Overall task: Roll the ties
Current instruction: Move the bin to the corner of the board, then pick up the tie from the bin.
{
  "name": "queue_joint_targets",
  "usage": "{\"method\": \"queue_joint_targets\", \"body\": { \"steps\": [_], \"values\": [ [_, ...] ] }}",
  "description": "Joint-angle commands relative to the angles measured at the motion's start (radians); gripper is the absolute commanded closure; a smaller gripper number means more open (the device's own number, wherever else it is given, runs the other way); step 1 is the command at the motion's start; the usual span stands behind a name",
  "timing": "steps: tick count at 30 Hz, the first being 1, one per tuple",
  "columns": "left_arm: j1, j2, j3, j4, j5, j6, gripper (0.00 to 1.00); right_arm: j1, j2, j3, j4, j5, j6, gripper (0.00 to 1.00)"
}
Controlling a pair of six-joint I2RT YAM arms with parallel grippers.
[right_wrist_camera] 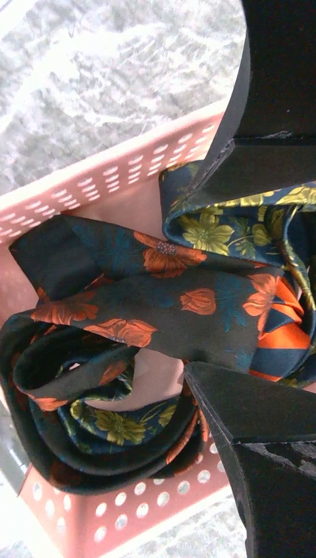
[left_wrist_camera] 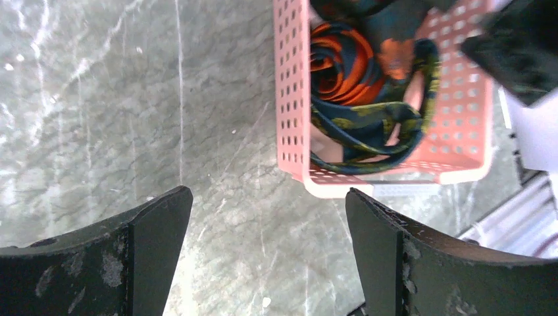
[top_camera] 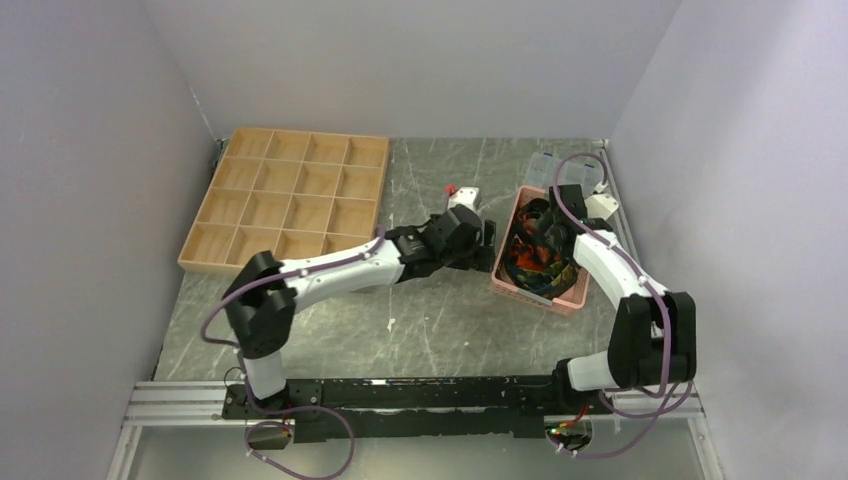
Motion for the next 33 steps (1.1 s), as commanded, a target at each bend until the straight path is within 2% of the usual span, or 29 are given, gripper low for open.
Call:
{"method": "queue_joint_targets", "body": {
  "steps": [1,4,6,7,8,10,14,18,20,22,24,26,28,33],
  "values": [
    [-0.004,-0.116,-0.041,0.003,0.003,0.055,0.06,-0.007,0.047,0.033,0.095,-0.073,-0.028,0.06],
    [-0.004,-0.165,-0.080,-0.041,0.010,0.053,0.06,-0.007,0.096,0.045,0.096,-0.108,-0.040,0.13],
    [-0.004,-0.226,-0.135,-0.053,0.001,0.049,0.06,-0.008,0.132,0.055,0.089,-0.118,-0.046,0.26],
    [-0.003,-0.259,-0.165,-0.057,-0.014,0.047,0.06,-0.009,0.143,0.053,0.094,-0.124,-0.054,0.42],
    [-0.003,-0.298,-0.192,-0.063,-0.023,0.047,0.06,-0.008,0.143,0.051,0.101,-0.127,-0.061,0.52],
    [-0.004,-0.389,-0.239,-0.089,-0.062,0.056,0.11,-0.007,0.105,0.050,0.098,-0.104,-0.063,0.99],
    [-0.005,-0.556,-0.320,-0.183,-0.158,0.082,0.12,0.037,-0.051,0.113,0.070,-0.037,-0.081,1.00],
    [-0.005,-0.722,-0.394,-0.229,-0.277,0.106,0.10,0.213,-0.217,0.259,0.126,-0.003,-0.173,1.00],
    [-0.003,-0.797,-0.407,-0.245,-0.320,0.121,0.07,0.307,-0.220,0.400,0.129,-0.044,-0.246,1.00],
    [-0.004,-0.864,-0.407,-0.265,-0.363,0.139,0.07,0.386,-0.163,0.582,0.038,-0.123,-0.299,1.00],
    [-0.004,-0.923,-0.403,-0.296,-0.415,0.147,0.07,0.471,-0.122,0.688,-0.003,-0.160,-0.341,1.00],
    [-0.004,-0.980,-0.407,-0.323,-0.481,0.157,0.06,0.547,-0.113,0.702,0.001,-0.161,-0.362,1.00],
    [-0.003,-1.035,-0.419,-0.348,-0.532,0.156,0.06,0.572,-0.104,0.676,-0.003,-0.165,-0.354,1.00],
    [-0.005,-1.180,-0.464,-0.420,-0.642,0.115,0.06,0.618,-0.083,0.473,0.066,-0.236,-0.312,1.00]
  ]
}}
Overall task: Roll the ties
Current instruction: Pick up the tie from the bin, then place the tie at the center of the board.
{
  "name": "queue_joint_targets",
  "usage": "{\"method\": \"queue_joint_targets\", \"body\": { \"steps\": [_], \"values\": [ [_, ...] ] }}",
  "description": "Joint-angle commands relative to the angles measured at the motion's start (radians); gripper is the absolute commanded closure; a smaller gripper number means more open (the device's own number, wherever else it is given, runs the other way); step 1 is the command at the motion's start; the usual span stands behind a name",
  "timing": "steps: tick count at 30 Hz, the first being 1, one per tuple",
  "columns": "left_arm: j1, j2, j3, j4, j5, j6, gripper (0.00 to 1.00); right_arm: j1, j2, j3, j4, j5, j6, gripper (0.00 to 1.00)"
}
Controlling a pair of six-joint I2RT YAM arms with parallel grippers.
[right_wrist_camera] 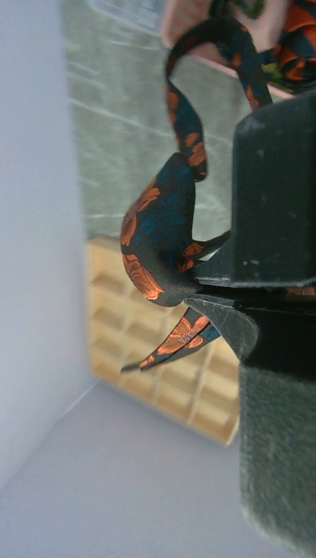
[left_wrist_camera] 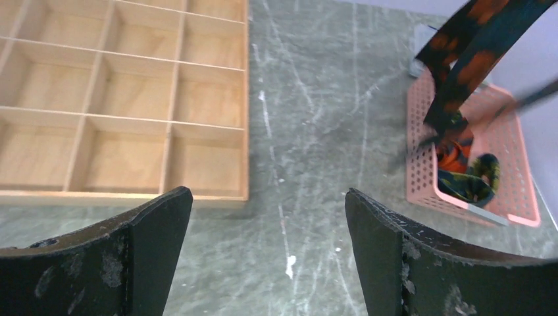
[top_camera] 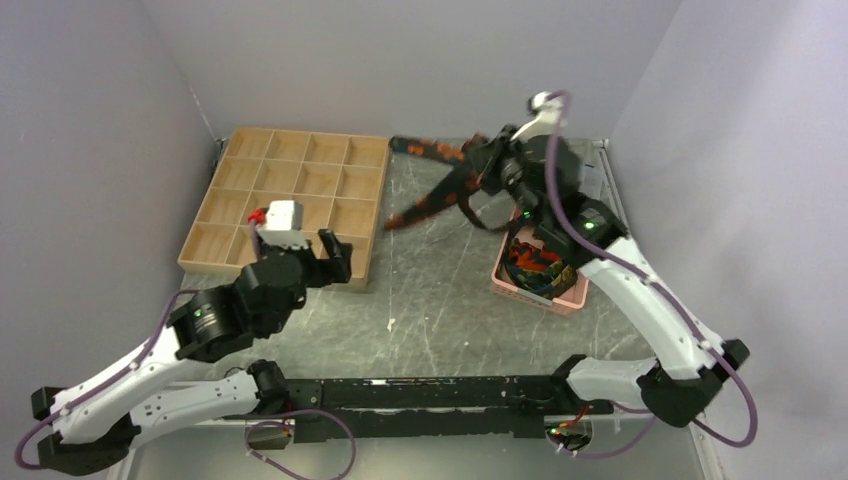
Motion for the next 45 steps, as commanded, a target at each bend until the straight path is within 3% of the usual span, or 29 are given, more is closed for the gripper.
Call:
{"method": "queue_joint_targets", "body": {
  "steps": [1,8,13,20,29,33,40,45],
  "values": [
    [-0.003,-0.115,-0.047,-0.115,-0.179,-0.039,0.06,0.057,0.072,-0.171,0.003,-0.094,-0.002,1.00],
    [-0.004,-0.263,-0.139,-0.097,-0.211,-0.055,0.06,0.223,0.186,-0.236,0.064,-0.163,-0.020,1.00],
    [-0.004,-0.263,-0.138,-0.122,-0.235,-0.067,0.06,0.324,0.188,-0.076,0.045,-0.090,-0.069,1.00],
    [-0.004,-0.259,-0.119,-0.150,-0.265,-0.067,0.06,0.384,0.143,0.176,-0.029,0.024,-0.174,1.00],
    [-0.003,-0.257,-0.118,-0.126,-0.268,-0.048,0.06,0.407,0.079,0.151,0.012,0.053,-0.184,1.00],
    [-0.003,-0.239,-0.107,-0.135,-0.263,-0.059,0.06,0.383,0.105,0.003,0.000,0.165,-0.110,1.00],
    [-0.004,-0.218,-0.120,-0.149,-0.212,-0.097,0.06,0.207,0.079,-0.357,-0.020,0.175,0.142,1.00],
    [-0.003,-0.203,-0.146,-0.132,-0.183,-0.115,0.06,0.122,0.046,-0.505,-0.007,0.120,0.163,1.00]
  ]
}}
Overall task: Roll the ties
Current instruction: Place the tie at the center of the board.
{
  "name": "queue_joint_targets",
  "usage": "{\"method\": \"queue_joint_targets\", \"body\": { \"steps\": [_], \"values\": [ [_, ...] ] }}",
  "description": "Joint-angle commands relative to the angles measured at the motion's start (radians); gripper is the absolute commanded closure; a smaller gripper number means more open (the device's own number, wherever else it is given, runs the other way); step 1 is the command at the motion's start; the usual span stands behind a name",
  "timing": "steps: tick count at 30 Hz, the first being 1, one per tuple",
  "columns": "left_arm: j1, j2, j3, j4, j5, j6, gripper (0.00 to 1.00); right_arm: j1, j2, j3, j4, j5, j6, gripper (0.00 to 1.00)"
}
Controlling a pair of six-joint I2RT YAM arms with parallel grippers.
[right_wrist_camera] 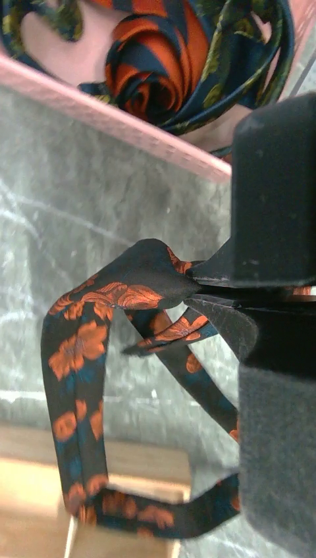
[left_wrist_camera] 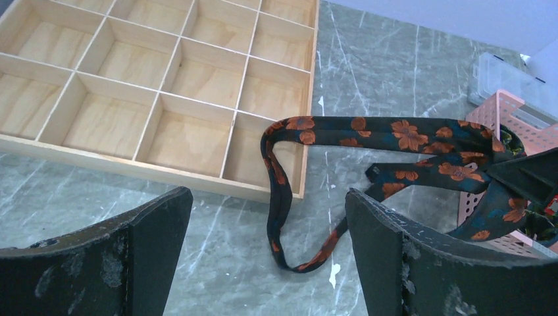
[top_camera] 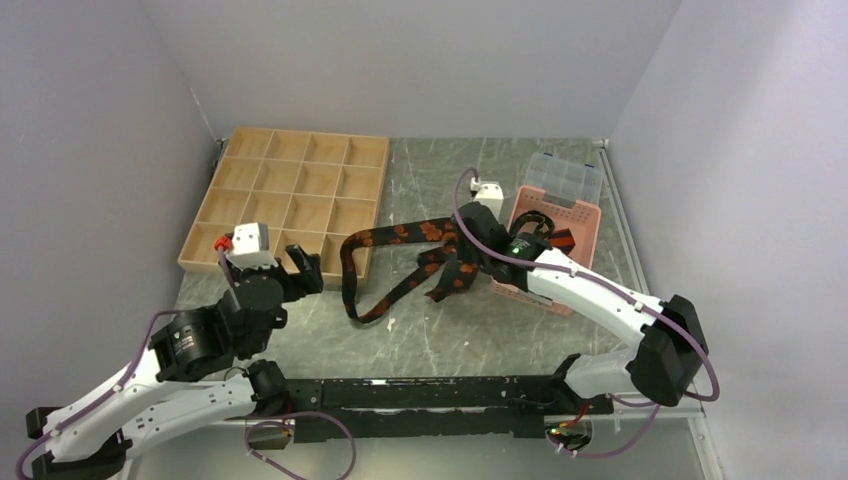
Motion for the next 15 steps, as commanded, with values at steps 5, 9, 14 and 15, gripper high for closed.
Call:
{"method": "queue_joint_targets", "body": {
  "steps": [5,9,14,15],
  "values": [
    [-0.004,0.049,-0.032,0.047,0.081,-0.043,0.06,-0.031,-0.022,-0.062,-0.002,-0.050,0.079,0.18],
    [-0.003,0.089,-0.046,0.070,0.119,-0.057,0.06,-0.103,-0.086,-0.098,-0.054,0.012,0.142,0.00],
    [-0.004,0.116,-0.084,0.143,0.176,-0.059,0.06,-0.259,-0.175,-0.163,-0.073,-0.028,0.203,0.03],
    [-0.004,0.122,-0.094,0.159,0.192,-0.061,0.06,-0.269,-0.188,-0.175,-0.073,-0.048,0.209,0.07]
  ]
}}
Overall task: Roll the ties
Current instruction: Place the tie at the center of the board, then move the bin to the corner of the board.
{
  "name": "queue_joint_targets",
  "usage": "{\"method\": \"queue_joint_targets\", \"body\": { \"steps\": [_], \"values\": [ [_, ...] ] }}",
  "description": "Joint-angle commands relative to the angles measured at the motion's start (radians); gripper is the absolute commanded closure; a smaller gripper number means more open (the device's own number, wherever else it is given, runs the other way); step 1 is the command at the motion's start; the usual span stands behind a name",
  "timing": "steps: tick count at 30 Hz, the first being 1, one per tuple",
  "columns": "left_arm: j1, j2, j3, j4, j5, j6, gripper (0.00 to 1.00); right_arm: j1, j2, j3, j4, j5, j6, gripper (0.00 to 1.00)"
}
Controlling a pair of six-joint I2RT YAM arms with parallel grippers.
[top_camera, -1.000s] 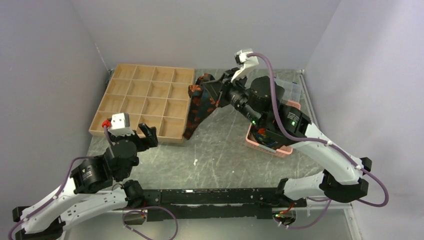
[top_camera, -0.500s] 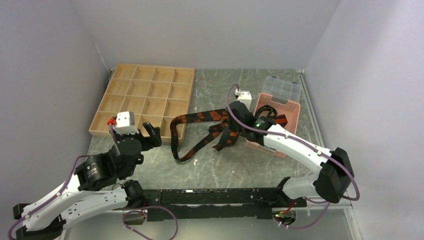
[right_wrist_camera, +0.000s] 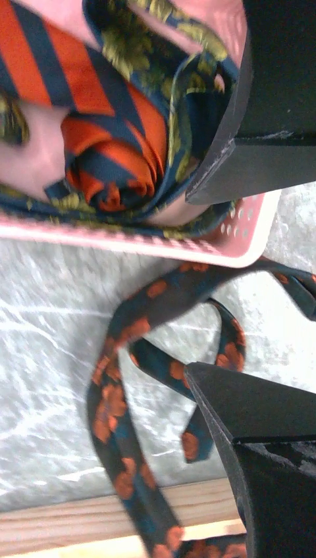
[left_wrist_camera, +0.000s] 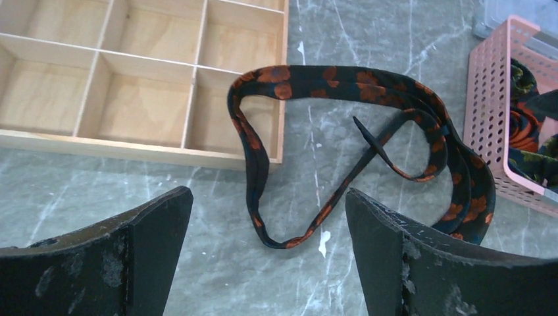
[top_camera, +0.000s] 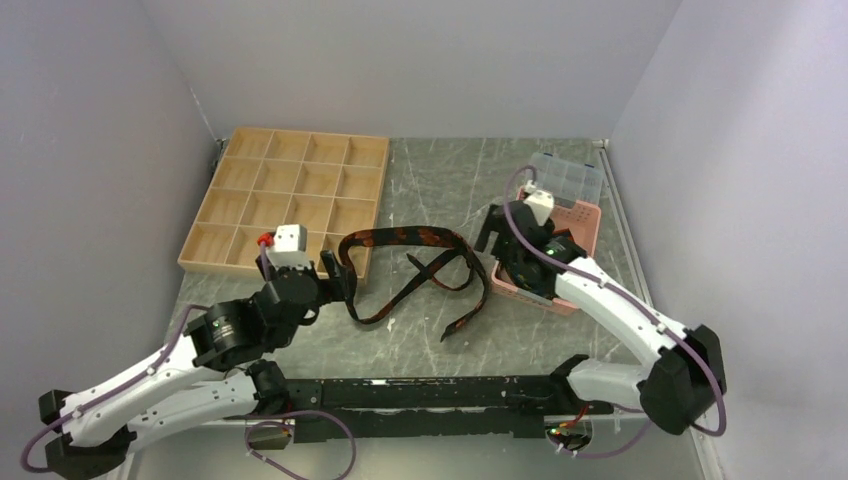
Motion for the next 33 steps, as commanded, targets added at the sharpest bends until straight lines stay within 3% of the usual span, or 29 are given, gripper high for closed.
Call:
{"method": "queue_joint_targets", "body": {
  "steps": [1,7,13,17,20,26,33],
  "values": [
    [-0.004,0.020,-0.031,0.106,0.081,-0.028,0.06,-0.063,-0.079,-0.041,-0.033,-0.026,0.085,0.10],
    [-0.003,0.060,-0.073,0.138,0.141,-0.082,0.06,-0.041,-0.127,-0.124,0.014,-0.130,0.141,0.15],
    [-0.003,0.087,-0.084,0.158,0.198,-0.111,0.07,0.015,-0.095,-0.098,0.013,-0.100,0.185,0.25],
    [-0.004,0.093,-0.100,0.155,0.204,-0.132,0.07,0.139,-0.096,-0.045,-0.093,-0.034,0.261,0.23],
    [-0.003,0.089,-0.120,0.168,0.209,-0.144,0.07,0.171,-0.097,-0.111,-0.112,-0.034,0.386,0.17],
    [-0.003,0.079,-0.123,0.149,0.226,-0.160,0.07,0.067,-0.119,-0.220,-0.083,-0.004,0.458,0.06],
    [-0.003,0.052,-0.127,0.129,0.226,-0.171,0.07,-0.150,-0.102,-0.240,-0.022,-0.001,0.342,0.03]
  ]
}}
